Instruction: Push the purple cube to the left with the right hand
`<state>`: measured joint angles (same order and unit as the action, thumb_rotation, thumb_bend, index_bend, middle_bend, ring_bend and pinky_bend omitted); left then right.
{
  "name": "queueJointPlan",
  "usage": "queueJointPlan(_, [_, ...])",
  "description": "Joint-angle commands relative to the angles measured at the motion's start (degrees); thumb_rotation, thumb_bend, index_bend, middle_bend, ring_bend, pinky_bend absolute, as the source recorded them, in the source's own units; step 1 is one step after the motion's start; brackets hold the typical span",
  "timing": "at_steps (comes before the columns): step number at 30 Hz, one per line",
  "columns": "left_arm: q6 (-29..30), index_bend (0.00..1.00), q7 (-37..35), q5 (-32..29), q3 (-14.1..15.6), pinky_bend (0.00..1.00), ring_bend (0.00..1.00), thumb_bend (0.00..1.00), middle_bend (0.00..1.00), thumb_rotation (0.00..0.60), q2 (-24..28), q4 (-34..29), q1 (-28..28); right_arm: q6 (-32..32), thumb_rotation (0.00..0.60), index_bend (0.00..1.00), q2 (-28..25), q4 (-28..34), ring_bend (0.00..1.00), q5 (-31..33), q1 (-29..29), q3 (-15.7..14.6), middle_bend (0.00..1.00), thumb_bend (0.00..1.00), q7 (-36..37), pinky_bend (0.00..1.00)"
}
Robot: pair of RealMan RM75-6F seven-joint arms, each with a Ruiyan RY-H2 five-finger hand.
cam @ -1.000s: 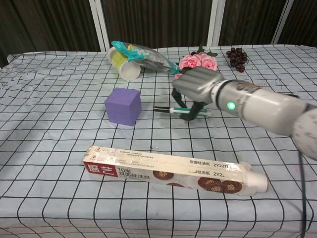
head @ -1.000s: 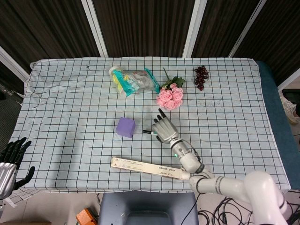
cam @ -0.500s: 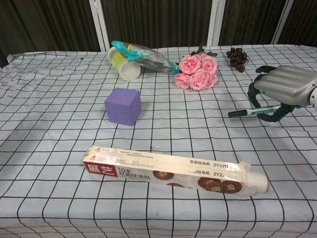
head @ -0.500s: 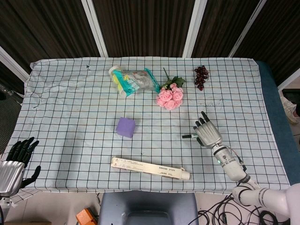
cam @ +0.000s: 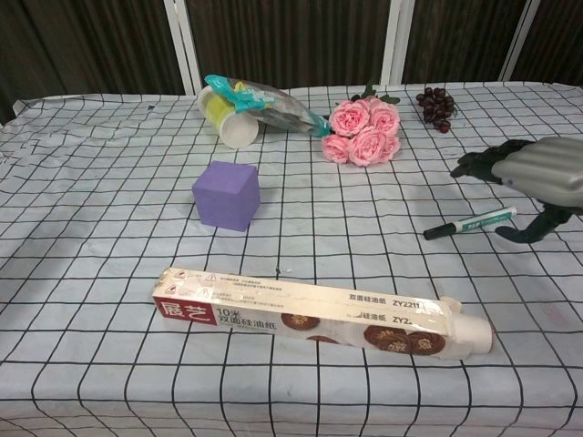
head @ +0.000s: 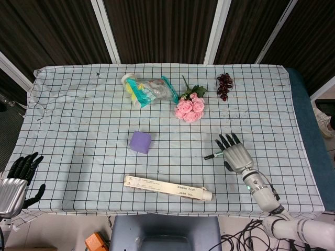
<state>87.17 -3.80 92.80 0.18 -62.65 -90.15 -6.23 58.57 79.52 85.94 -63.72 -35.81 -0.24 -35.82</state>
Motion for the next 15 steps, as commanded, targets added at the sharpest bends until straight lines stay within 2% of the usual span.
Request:
queueJointPlan(1, [0.45,0.00,0.01,0.23,0.10,0.07,0.00,0.42,0.00,0.600,0.03,-0.07,0.25,15.02,0.600,0.00,-15.11,20.84,0.00,-4.77,10.39,-1.87,0.00,0.47,5.93,0.00])
queueJointPlan(2, [0.76,0.00,0.09,0.40,0.16,0.07,0.00,0.42,0.00,0.600,0.03,-0.09,0.39,19.26,0.600,0.00,-17.22,22.34,0.00,-8.81,13.32,-3.23,0.00,0.47,8.65,0.00])
queueJointPlan(4, [1.25,0.00,0.31,0.67,0.23,0.07,0.00,0.42,0.00,0.600,0.02,-0.13,0.62,26.74,0.600,0.00,-18.17,21.48,0.00,-14.92,18.30,-5.42,0.00,0.47,11.74,0.00])
queueJointPlan(5, [1.53,0.00,0.50,0.83,0.24,0.07,0.00,0.42,0.00,0.600,-0.08,-0.14,0.72,31.39,0.600,0.00,-17.45,19.61,0.00,-18.18,21.54,-6.55,0.00,0.47,14.17,0.00])
queueJointPlan(7, [1.74,0.00,0.43,1.23,0.27,0.07,0.00,0.42,0.00,0.600,-0.34,0.06,0.69,36.24,0.600,0.00,-15.44,15.32,0.00,-21.43,25.42,-7.71,0.00,0.47,18.47,0.00])
queueJointPlan(9, [1.14,0.00,0.08,1.29,0.45,0.07,0.00,0.42,0.00,0.600,-0.43,0.30,0.46,37.70,0.600,0.00,-13.32,10.74,0.00,-21.96,27.91,-8.25,0.00,0.47,20.03,0.00])
queueJointPlan(15, [0.90,0.00,1.86,1.59,0.41,0.08,0.00,0.42,0.00,0.600,-1.02,-0.06,0.20,37.95,0.600,0.00,-12.77,8.73,0.00,-23.95,28.87,-6.46,0.00,0.47,20.35,0.00])
